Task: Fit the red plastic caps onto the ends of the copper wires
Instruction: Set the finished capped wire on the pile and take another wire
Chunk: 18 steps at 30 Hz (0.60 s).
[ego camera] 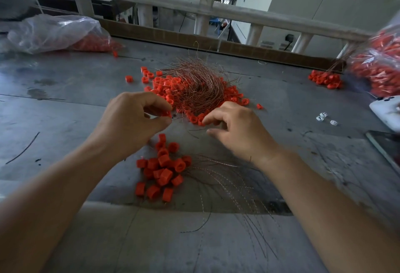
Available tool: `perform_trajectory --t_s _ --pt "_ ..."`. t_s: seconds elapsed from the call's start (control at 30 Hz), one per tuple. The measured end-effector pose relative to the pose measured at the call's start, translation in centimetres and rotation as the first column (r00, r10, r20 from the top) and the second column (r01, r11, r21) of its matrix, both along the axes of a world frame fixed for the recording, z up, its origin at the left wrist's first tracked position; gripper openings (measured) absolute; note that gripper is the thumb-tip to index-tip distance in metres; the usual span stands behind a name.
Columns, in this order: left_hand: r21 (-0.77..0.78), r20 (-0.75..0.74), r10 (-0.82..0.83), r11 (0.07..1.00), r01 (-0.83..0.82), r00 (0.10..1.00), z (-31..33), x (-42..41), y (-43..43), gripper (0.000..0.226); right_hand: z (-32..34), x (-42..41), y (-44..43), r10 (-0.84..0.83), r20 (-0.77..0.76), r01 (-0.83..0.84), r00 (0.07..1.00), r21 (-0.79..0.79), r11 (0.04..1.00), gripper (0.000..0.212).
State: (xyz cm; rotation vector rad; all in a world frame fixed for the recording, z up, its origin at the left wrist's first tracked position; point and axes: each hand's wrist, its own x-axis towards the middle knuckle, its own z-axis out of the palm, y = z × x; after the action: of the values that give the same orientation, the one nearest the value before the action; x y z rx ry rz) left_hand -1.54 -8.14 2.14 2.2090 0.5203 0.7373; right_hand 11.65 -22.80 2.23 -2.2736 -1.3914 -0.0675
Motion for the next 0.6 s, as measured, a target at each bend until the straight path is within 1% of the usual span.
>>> perform_trajectory --t_s 0.07,0.23,0.3,0.37,0.47,0.53,0.6 --pt "-0.046 0.023 -0.028 0.998 0.029 0.999 0.1 -0.2 -0.1 0.03 -0.4 -0.2 0.5 0.015 0.035 -0.015 0.999 0.0 1.0 0.021" --pt "-0.153 0.09 -0.077 0.984 0.09 0.993 0.2 -0.4 -0.1 0.032 -0.6 0.1 0.8 0.06 0.076 -0.06 0.995 0.004 0.998 0.008" --pt "-0.216 0.102 -0.093 0.97 0.113 0.99 0.3 -0.5 -0.1 0.033 -0.2 0.1 0.5 0.066 0.037 -0.069 0.997 0.106 0.992 0.006" --pt "-0.254 0.129 -0.118 0.956 0.148 0.985 0.4 -0.6 -0.3 0.033 0.4 -0.1 0.0 0.073 -0.026 -0.064 0.997 0.258 0.964 0.005" --pt "-0.283 0.174 -0.153 0.938 0.199 0.973 0.7 -0.5 -0.7 0.033 1.5 -0.5 -0.7 0.096 -0.009 -0.082 0.995 0.435 0.897 0.007" --pt "-0.31 0.193 -0.165 0.925 0.22 0.967 0.8 -0.5 -0.9 0.031 2.0 -0.9 -1.0 0.107 0.037 -0.111 0.994 0.474 0.874 0.008" --pt "-0.328 0.206 -0.175 0.914 0.236 0.963 0.9 -0.5 -1.1 0.027 2.4 -1.2 -1.2 0.124 0.074 -0.144 0.99 0.472 0.87 0.009"
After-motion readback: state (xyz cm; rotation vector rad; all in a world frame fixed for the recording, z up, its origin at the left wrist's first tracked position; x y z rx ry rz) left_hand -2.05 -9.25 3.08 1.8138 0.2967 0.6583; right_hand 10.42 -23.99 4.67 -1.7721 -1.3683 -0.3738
